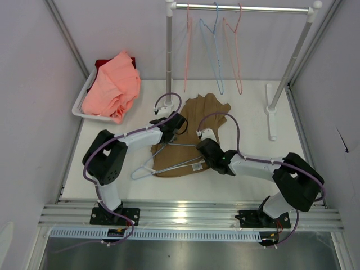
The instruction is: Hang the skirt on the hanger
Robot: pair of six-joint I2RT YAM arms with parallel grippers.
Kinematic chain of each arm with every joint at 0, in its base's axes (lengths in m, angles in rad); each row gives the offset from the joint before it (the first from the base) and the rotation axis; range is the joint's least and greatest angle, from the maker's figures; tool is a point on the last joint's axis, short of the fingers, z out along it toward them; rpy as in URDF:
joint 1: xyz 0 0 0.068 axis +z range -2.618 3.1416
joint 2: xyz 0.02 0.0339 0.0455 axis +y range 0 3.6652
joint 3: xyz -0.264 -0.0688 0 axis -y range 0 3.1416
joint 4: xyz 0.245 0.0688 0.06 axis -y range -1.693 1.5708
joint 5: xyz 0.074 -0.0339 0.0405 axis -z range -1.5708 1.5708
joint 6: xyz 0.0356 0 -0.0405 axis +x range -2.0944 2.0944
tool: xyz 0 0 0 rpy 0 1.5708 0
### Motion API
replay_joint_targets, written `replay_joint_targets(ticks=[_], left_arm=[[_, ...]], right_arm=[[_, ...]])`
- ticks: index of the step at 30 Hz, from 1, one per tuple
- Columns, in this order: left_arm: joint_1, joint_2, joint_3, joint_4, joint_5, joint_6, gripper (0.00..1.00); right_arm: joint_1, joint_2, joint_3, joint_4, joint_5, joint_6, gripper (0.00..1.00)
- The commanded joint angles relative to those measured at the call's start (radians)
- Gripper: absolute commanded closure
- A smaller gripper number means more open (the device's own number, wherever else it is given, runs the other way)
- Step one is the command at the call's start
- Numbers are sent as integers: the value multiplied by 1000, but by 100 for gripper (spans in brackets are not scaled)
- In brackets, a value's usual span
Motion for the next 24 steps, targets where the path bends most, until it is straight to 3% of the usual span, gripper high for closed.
replay_joint_targets(ticks=[1, 14, 24], left_arm=[[6, -54, 42, 11, 25, 43, 100], [12, -42, 36, 17, 45, 49, 100], [15, -39, 30, 23, 51, 51, 100]], right_arm=[[4, 28, 40, 56, 57, -42, 59], [21, 84, 56, 61, 117, -82, 58], [-7, 147, 103, 6, 117, -2, 65]])
